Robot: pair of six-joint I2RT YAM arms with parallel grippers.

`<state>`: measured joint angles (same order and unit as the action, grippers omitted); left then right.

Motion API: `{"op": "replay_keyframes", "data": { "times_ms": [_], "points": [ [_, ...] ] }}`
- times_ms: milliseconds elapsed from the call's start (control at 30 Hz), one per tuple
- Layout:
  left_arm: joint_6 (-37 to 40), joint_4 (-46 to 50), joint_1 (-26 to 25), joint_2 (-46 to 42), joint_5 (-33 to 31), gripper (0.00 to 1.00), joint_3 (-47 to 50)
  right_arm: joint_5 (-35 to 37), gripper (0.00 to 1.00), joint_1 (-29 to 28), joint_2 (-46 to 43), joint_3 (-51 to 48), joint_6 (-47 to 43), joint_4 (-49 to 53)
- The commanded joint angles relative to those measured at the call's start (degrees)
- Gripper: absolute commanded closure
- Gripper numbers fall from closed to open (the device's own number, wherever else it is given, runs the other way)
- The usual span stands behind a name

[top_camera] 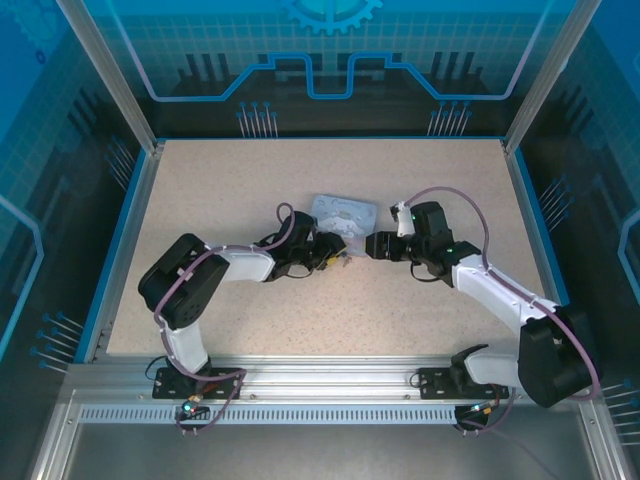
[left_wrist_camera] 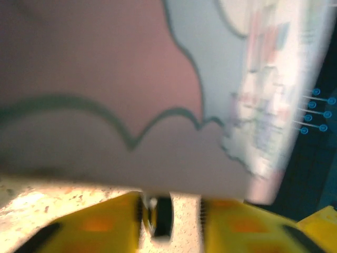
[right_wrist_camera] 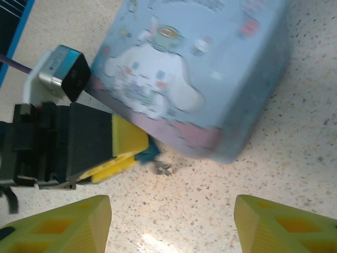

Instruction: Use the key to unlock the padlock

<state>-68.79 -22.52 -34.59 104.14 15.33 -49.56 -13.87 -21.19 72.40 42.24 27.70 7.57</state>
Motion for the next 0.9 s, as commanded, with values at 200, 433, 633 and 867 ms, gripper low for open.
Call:
{"op": "replay_keyframes", "data": {
  "times_ms": [200, 433, 633, 867],
  "points": [
    [12.32, 17.24, -0.30, -7.60, -2.00, 0.01, -3.17, -3.97, 0.26, 0.55, 2.33, -1.99, 7.82, -7.88],
    [15.75, 23.21, 1.24, -14.37, -4.99, 0.01, -2.52, -5.27, 0.25, -1.88, 7.78, -0.73, 11.00, -11.22],
    [17.20, 26.35, 3.27, -20.11, -8.03, 0.01, -1.88, -5.28, 0.25, -4.45, 14.29, 1.33, 13.39, -14.57],
    [16.48, 26.29, 4.13, -22.80, -8.59, 0.01, -0.21, -5.28, 0.26, -4.67, 21.83, 7.59, 13.85, -16.46]
  ]
}}
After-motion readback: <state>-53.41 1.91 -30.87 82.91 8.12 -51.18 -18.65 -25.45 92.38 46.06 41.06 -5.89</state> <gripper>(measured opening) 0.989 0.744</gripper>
